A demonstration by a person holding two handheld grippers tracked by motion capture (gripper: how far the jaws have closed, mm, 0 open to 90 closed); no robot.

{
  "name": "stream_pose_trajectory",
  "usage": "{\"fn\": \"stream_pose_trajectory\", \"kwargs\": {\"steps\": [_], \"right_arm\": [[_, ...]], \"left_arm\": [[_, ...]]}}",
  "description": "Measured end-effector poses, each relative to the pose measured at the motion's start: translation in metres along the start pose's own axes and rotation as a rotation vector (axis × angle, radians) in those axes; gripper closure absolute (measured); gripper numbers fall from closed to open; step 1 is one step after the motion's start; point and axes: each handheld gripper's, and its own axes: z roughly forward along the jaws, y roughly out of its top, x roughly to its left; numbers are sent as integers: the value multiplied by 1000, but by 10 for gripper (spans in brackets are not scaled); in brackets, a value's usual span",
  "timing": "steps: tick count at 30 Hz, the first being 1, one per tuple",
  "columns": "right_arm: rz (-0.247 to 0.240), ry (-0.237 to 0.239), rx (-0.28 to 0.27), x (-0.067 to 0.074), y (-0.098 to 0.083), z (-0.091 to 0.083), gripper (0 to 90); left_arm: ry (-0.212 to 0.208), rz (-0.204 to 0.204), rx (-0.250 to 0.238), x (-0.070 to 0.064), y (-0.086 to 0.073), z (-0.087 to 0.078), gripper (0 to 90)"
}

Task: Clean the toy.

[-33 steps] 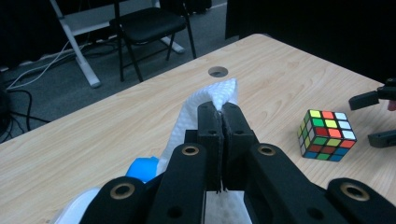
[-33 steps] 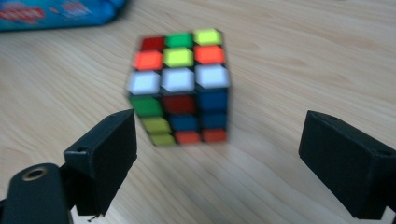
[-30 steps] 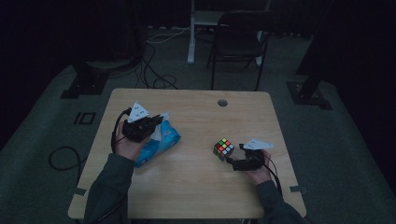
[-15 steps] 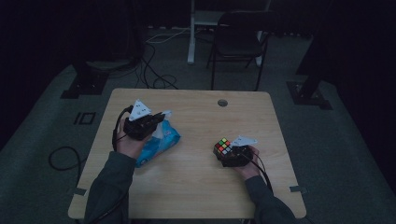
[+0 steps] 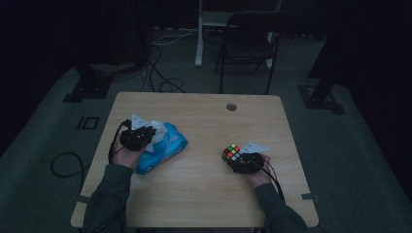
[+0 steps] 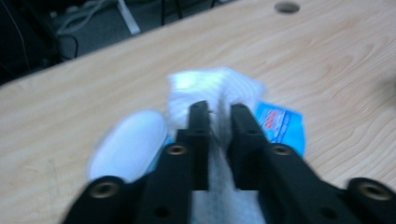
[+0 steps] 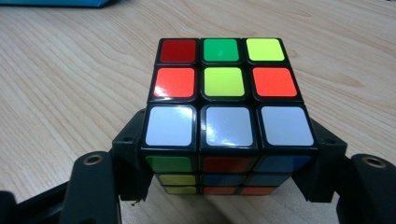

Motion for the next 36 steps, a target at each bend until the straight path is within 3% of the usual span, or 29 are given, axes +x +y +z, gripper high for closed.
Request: {"fn": "stream_pose_trajectory", "kwargs": {"steps": [2, 5, 8, 12, 13, 14, 16, 17, 19, 29, 36], "right_arm": [[0, 1, -1, 0, 0, 0, 338], [1, 2, -3, 0, 0, 0, 337], [1, 5, -2, 0, 0, 0, 336], [4, 10, -3, -1, 0, 0, 332], [4, 10, -3, -1, 0, 0, 332], [4, 10, -3, -1, 0, 0, 332], [5, 10, -3, -1, 0, 0, 332], [4, 11, -2, -1, -1, 0, 333], [5, 11, -2, -1, -1, 0, 333], [2, 12, 1, -1, -1, 0, 338], [-8, 4, 1, 0, -1, -1, 343]], "left_arm": [[0, -7, 28, 1, -3, 9, 625], [12, -7, 68, 0, -8, 22, 504], [-3, -10, 89, -2, -12, 32, 422], [30, 37, 127, -8, -14, 40, 410], [30, 37, 127, -8, -14, 40, 433], [73, 50, 151, -10, -14, 42, 517], [73, 50, 151, -10, -14, 42, 570], [27, 5, 125, -5, -12, 37, 745], [16, 17, 119, -6, -12, 34, 857], [-82, -24, -7, -10, -1, 13, 889], [-112, -25, -59, -12, 9, 0, 889]]}}
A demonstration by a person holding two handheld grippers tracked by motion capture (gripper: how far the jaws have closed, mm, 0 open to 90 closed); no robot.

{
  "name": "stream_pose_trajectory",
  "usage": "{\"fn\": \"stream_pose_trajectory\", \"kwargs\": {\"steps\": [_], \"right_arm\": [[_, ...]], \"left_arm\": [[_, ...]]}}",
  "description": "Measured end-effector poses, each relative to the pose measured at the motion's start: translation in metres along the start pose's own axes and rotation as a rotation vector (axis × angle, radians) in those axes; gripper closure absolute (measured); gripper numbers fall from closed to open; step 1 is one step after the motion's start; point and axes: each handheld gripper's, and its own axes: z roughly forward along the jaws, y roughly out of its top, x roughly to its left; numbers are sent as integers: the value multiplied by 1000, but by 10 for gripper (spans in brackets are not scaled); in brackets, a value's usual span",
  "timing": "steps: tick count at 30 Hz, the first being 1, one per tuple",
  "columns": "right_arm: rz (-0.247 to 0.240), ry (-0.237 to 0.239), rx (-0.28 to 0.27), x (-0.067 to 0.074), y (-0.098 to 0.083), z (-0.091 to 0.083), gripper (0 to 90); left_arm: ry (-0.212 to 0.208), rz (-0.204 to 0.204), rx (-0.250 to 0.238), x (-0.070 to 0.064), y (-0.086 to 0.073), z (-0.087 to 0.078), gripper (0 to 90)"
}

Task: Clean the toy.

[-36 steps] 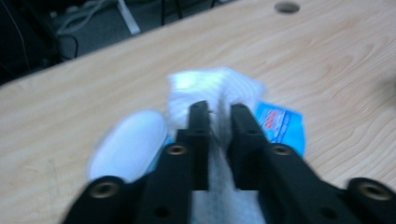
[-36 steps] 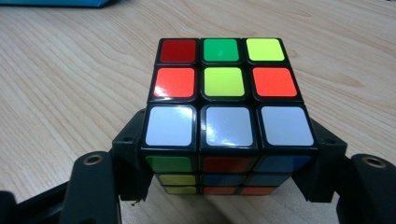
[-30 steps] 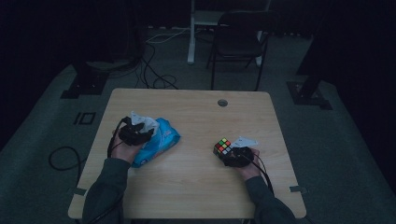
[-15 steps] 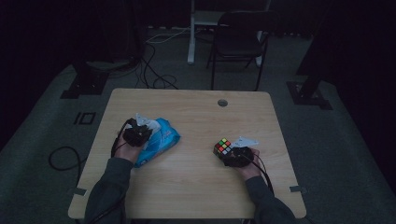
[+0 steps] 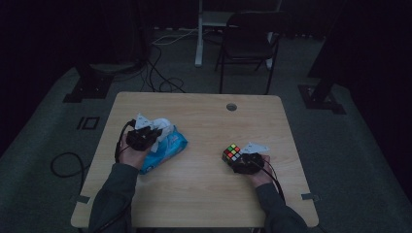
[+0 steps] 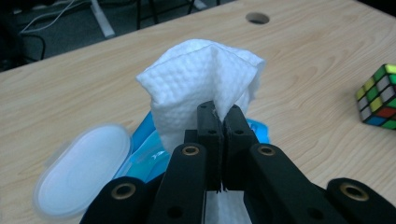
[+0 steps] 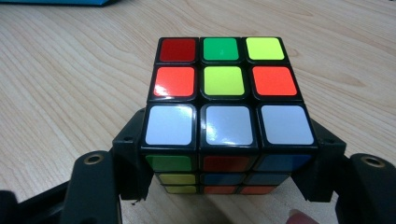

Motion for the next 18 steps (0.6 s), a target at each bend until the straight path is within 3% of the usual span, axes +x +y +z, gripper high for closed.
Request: {"fn": "stream_pose_trajectory", "kwargs": {"steps": [18], "right_arm": [[-16, 13, -39, 4, 3, -6, 345]], "left_arm": [[-77, 26, -39, -19, 11, -4, 888]]}}
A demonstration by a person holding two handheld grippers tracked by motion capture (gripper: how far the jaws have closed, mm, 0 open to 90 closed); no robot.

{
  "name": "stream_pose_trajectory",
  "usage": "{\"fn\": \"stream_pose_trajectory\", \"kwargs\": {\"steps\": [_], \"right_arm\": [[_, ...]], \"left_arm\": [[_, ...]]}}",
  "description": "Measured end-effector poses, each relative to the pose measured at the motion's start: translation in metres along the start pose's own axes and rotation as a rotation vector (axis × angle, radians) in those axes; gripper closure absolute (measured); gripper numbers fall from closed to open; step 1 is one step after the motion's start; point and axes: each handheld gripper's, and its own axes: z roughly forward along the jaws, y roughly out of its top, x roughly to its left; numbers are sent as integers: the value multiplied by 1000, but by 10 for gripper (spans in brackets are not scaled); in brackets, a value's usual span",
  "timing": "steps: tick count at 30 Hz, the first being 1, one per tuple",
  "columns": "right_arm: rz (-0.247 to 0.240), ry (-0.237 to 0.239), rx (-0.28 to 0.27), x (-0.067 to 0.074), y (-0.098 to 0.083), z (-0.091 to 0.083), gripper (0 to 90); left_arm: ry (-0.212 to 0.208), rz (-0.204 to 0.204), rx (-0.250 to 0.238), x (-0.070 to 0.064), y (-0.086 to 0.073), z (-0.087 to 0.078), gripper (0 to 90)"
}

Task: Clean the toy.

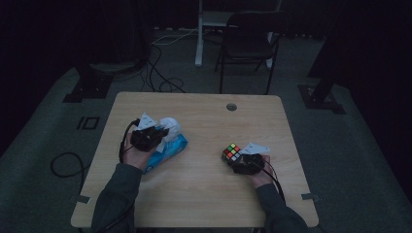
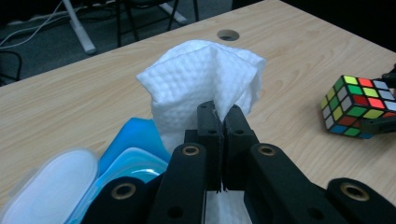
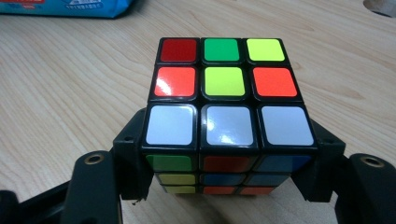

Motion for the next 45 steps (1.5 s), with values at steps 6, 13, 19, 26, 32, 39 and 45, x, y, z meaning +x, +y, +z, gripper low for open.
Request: {"fn": "stream_pose_trajectory", "kwargs": {"steps": [6, 13, 19, 26, 32, 39, 45], "right_arm": [[-17, 17, -8, 4, 3, -3, 345], [-35, 35, -13, 10, 8, -6, 345], [-50, 52, -20, 14, 12, -8, 345], [-58, 72, -28, 19, 15, -7, 345], [-75, 89, -26, 26, 21, -4, 345], [-91, 106, -22, 33, 27, -1, 345], [-111, 110, -20, 36, 30, 1, 345]], "left_arm": [[-26, 17, 0, -8, 6, 4, 888], [-65, 24, -5, -18, 8, 10, 889], [-105, 25, 3, -27, 4, 21, 888], [-144, 30, 5, -37, 4, 29, 887], [-168, 28, 0, -44, 4, 34, 886], [-193, 39, -1, -52, 5, 38, 886], [-212, 50, 8, -61, 6, 46, 886]]}}
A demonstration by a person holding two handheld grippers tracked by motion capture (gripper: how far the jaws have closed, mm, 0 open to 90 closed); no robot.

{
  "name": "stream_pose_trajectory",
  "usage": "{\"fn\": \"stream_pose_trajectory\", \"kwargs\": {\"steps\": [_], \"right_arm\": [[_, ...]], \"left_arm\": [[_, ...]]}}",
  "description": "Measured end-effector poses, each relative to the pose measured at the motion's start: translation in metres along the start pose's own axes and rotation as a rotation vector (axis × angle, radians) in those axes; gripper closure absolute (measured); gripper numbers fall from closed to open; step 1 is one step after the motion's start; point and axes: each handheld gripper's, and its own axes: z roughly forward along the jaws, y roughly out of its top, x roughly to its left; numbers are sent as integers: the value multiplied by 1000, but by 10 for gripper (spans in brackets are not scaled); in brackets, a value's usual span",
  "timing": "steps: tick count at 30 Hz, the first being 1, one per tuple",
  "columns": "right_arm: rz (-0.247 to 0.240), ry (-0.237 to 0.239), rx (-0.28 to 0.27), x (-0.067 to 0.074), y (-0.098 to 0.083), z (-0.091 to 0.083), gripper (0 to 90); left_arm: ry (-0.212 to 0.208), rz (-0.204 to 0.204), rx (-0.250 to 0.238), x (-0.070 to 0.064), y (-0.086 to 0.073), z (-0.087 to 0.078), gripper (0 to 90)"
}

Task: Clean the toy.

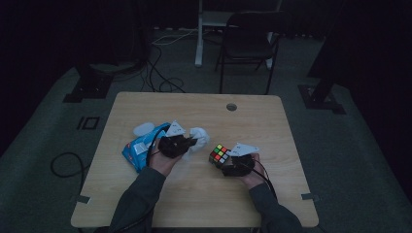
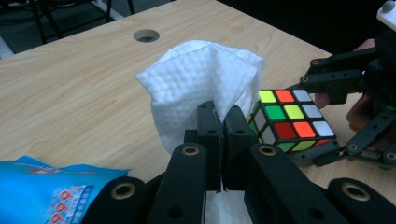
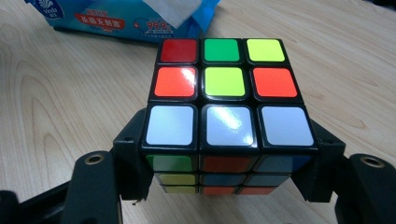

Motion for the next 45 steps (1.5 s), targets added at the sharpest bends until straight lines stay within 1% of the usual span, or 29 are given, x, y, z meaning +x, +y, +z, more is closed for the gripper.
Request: {"fn": "stream_pose_trajectory", "kwargs": {"steps": [4, 7, 9, 16, 18, 19, 23, 33, 38, 45], "right_arm": [[3, 4, -2, 1, 1, 2, 346], [11, 20, -3, 3, 2, 3, 346], [5, 18, -3, 4, 3, 3, 345], [1, 20, 2, 7, 4, 4, 345], [0, 24, -1, 8, 4, 4, 345], [1, 25, -2, 8, 4, 4, 346], [-5, 25, 1, 8, 4, 5, 346], [-14, 26, -2, 10, 5, 4, 346], [-20, 24, -2, 11, 5, 4, 346], [-22, 16, 3, 11, 5, 5, 346]], "left_arm": [[-13, 14, 6, -5, 2, 6, 886], [-28, 23, 7, -9, 4, 9, 885], [-38, 25, 9, -12, 4, 12, 885], [-75, 51, 34, -24, 2, 23, 886], [-79, 53, 36, -26, 2, 24, 886], [-86, 63, 49, -29, 1, 29, 886], [-94, 64, 60, -31, 0, 34, 886], [-99, 76, 72, -35, 0, 36, 886], [-119, 89, 76, -44, -3, 35, 886], [-140, 117, 98, -52, -6, 32, 886]]}}
